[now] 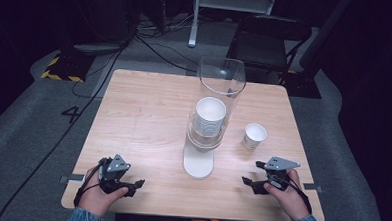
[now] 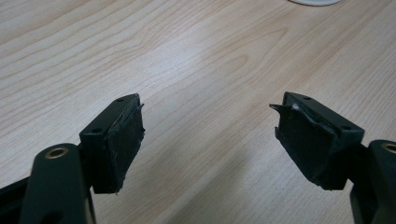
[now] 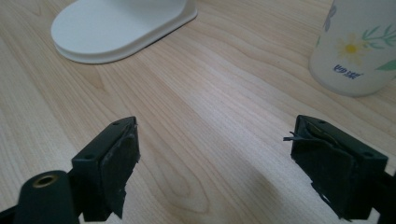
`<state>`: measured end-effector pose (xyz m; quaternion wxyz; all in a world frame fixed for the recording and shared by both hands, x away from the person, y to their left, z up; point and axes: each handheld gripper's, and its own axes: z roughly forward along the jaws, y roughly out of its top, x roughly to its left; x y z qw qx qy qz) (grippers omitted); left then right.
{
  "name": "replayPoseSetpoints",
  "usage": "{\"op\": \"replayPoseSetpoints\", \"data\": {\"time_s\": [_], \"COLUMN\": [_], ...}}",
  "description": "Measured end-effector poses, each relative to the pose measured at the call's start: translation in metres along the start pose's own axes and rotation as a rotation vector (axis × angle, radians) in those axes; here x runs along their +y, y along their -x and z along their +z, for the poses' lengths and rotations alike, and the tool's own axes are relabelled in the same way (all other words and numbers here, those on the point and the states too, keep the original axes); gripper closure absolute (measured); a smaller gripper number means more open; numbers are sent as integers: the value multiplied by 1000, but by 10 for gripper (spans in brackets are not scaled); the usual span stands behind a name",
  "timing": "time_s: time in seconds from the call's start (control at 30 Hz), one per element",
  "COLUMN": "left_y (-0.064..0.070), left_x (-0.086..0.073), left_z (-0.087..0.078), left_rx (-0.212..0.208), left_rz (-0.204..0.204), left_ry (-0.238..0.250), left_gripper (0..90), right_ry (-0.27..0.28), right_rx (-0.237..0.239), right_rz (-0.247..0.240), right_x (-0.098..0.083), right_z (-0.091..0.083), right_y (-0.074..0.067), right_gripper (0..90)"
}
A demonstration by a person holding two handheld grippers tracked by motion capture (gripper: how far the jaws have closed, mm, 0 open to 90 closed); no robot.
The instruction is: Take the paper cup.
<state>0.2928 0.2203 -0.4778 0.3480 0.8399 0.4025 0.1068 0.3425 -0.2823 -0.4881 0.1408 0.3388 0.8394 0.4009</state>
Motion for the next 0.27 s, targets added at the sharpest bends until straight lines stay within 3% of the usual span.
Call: {"op": "replayPoseSetpoints", "data": {"time_s": [0.27], "left_y": [-1], "left_x": [-1], "left_z": [6], "left_rx": [-8], "left_rz": [4], "left_ry": [-3], "left_gripper": [224], "right_ry": [-11], "right_rx": [-18], "right_rz": [-21], "right_x": [-2], "right_z": [8], "right_y": [-2], "right_gripper": [161]}}
